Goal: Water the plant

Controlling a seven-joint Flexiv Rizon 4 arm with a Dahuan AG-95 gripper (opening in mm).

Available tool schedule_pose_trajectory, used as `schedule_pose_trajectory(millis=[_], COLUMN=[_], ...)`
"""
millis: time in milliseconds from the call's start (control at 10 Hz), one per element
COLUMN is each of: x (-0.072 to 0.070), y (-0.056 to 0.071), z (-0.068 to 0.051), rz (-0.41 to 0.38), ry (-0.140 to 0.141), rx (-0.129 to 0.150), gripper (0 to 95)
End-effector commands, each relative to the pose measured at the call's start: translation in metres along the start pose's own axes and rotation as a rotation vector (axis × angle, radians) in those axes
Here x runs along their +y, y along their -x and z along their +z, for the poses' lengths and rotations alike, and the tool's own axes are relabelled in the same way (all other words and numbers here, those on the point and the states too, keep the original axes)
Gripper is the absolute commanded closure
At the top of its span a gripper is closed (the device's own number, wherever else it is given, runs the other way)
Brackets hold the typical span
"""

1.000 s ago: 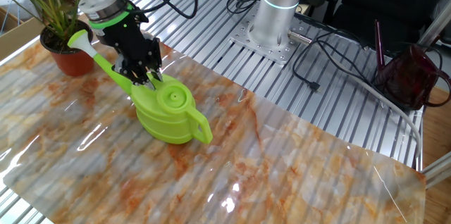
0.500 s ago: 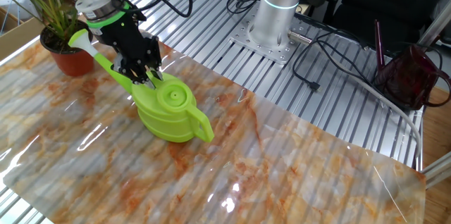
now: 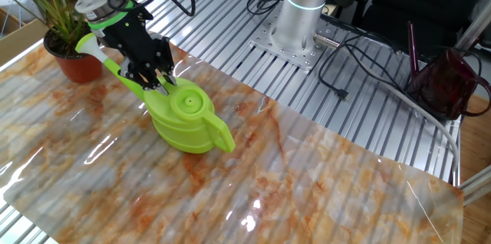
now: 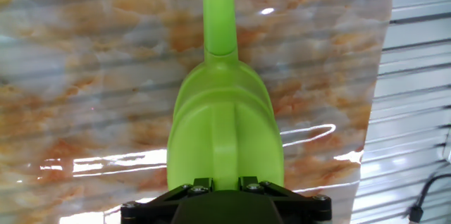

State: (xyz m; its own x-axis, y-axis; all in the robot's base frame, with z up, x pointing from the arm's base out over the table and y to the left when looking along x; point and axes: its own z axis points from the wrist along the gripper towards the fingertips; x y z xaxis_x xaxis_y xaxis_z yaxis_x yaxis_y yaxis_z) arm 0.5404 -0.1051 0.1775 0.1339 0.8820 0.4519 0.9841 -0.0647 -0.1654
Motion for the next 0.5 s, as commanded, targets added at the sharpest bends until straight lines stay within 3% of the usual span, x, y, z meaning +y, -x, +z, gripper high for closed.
schedule_pose_trajectory(millis=[100,500], x=[-0.002,-0.0041], y=[-0.0017,-0.0037], z=[-0.0012,-0.004], rz=[0.001,0.006], ry=[0.0,-0.011], rx=[0.007,0.044], gripper=[95.0,95.0])
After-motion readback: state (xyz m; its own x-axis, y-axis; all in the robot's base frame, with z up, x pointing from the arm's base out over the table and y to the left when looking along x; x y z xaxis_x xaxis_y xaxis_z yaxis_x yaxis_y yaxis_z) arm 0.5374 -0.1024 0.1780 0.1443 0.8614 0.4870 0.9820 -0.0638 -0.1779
